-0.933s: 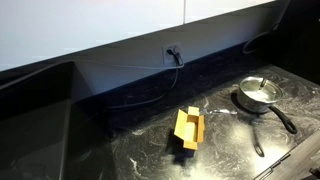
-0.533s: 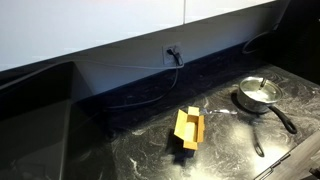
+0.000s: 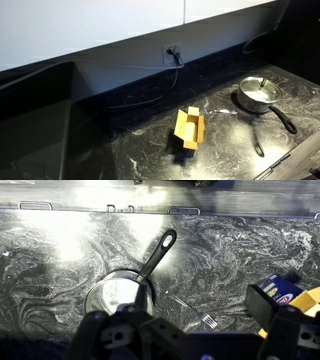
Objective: Pick up the lid from the pot and put it on the counter
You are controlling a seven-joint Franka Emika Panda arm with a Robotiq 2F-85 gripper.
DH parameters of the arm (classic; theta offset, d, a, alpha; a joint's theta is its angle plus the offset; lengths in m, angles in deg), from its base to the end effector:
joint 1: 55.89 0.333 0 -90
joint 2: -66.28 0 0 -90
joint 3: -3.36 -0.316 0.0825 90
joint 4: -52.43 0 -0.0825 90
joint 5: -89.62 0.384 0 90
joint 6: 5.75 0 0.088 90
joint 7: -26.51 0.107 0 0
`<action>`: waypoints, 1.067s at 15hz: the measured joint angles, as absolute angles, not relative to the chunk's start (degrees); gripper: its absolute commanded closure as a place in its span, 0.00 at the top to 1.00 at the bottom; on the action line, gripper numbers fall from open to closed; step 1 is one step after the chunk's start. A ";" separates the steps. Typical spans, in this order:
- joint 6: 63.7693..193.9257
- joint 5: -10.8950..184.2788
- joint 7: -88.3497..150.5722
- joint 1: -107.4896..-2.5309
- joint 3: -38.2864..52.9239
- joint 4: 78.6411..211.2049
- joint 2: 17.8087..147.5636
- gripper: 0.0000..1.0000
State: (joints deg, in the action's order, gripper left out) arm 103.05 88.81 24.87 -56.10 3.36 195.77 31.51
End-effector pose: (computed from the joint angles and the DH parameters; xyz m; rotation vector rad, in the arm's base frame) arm 0.3663 -0.0024 0.4889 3.1278 0.0461 0.0059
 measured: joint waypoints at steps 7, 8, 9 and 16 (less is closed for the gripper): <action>107.30 87.96 30.22 -56.85 2.96 195.76 32.02 1.00; 109.48 87.78 32.85 -57.51 2.60 195.75 32.61 1.00; 111.69 87.66 35.40 -58.25 2.25 195.72 33.45 1.00; 126.17 86.14 53.58 -64.69 1.13 194.90 44.35 1.00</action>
